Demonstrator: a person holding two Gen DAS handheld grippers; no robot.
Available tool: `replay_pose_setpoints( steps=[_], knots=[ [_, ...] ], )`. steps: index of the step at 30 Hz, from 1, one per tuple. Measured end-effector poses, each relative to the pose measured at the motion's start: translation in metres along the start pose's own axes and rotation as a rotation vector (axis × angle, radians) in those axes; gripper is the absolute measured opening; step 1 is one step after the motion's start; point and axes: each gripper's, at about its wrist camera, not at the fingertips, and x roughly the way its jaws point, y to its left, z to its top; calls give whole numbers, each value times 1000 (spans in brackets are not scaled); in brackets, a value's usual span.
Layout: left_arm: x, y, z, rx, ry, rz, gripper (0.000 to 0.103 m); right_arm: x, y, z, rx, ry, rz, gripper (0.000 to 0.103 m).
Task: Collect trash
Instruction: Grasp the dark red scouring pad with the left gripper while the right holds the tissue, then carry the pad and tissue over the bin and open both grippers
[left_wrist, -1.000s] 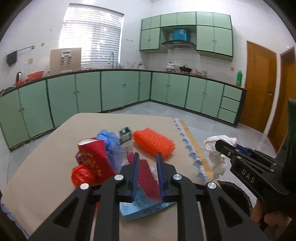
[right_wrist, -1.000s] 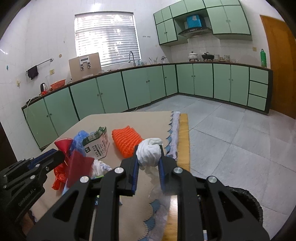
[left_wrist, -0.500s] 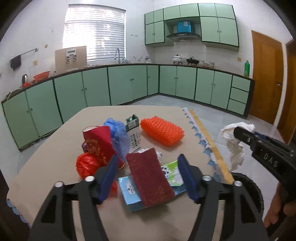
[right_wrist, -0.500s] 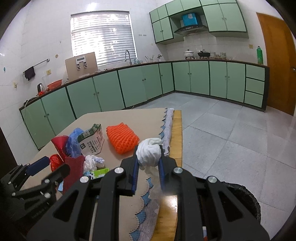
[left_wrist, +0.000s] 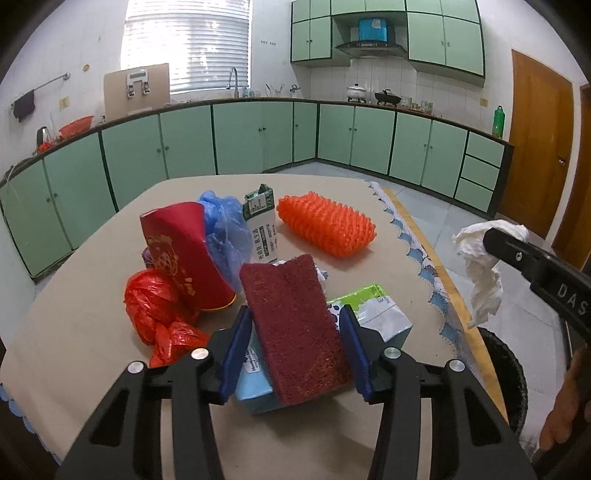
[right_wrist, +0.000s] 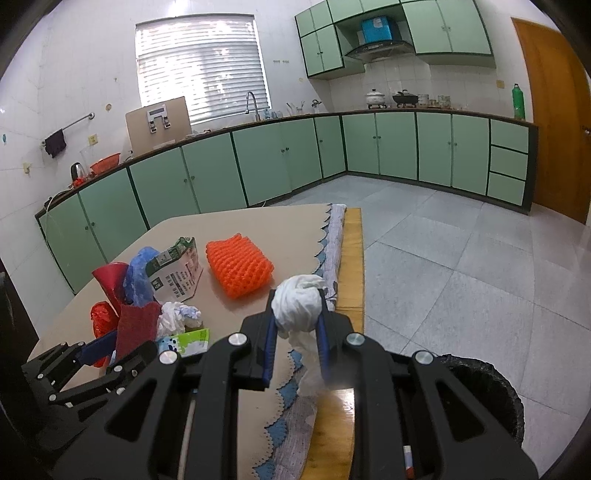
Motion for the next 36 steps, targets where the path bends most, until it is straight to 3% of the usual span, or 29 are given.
replay_pose_setpoints(
  steps=[7,17,36],
  knots=[
    [-25,2,12,1,-71,-15,48,-9,3,6,-5,-23,2,18],
    [-50,-22,29,39,-145,-98,48,-42,-9,14,11,-76,-20,18],
    [-42,-141,33,180,-142,-377,48,-115,-107,-15,124,-110,-281,18]
  ],
)
